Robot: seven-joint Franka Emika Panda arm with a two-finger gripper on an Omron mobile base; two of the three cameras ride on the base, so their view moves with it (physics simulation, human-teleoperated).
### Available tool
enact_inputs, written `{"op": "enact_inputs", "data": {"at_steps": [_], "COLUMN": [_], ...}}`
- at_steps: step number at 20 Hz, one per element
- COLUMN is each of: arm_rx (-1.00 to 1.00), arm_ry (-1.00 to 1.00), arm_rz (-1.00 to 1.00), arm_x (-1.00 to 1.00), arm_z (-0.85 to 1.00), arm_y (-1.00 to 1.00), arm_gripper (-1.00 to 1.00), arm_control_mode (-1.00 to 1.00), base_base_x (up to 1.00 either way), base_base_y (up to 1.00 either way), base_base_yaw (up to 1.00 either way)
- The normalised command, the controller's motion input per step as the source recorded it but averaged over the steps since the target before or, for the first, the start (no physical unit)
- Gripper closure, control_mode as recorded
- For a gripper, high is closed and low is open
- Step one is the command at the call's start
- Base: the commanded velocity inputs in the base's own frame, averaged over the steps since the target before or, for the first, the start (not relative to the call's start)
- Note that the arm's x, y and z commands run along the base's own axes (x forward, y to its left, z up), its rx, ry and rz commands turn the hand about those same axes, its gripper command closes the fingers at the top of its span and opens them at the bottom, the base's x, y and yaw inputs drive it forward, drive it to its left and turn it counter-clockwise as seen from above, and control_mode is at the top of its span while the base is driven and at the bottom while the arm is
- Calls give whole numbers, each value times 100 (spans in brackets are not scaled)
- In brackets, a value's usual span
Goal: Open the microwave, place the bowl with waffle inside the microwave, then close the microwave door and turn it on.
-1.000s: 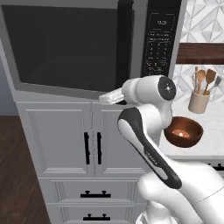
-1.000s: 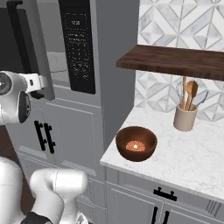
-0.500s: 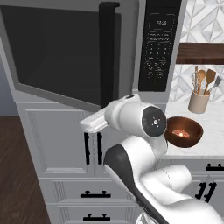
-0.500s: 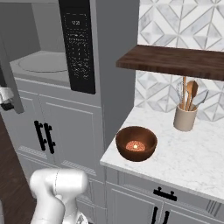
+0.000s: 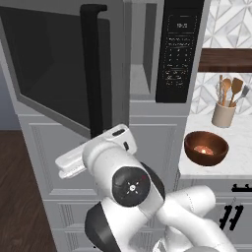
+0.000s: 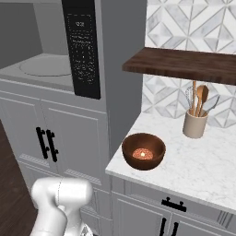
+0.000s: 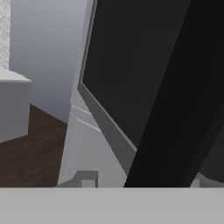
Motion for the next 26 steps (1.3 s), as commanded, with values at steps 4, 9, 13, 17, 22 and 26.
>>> {"op": "enact_inputs", "data": {"at_steps": [4,9,13,17,22,26], "arm_rx": [3,20,24,30,32,22], "arm_ry": [0,0,0,6,22,14], "arm_rz": [25,13,0,-5,-1,1], "arm_x": [-100,-100,-100,-97,-25,4], "arm_z": [2,12,17,34,25,0], "arm_y": [-24,-86,-100,-98,-87,-79], "arm_gripper": [-100,-100,-100,-100,-100,-100], "arm_control_mode": [-100,-100,-100,-100,-100,-100], "base_base_x": [0,0,0,0,0,0], "base_base_y": [0,0,0,0,0,0], "base_base_yaw": [0,0,0,0,0,0]}}
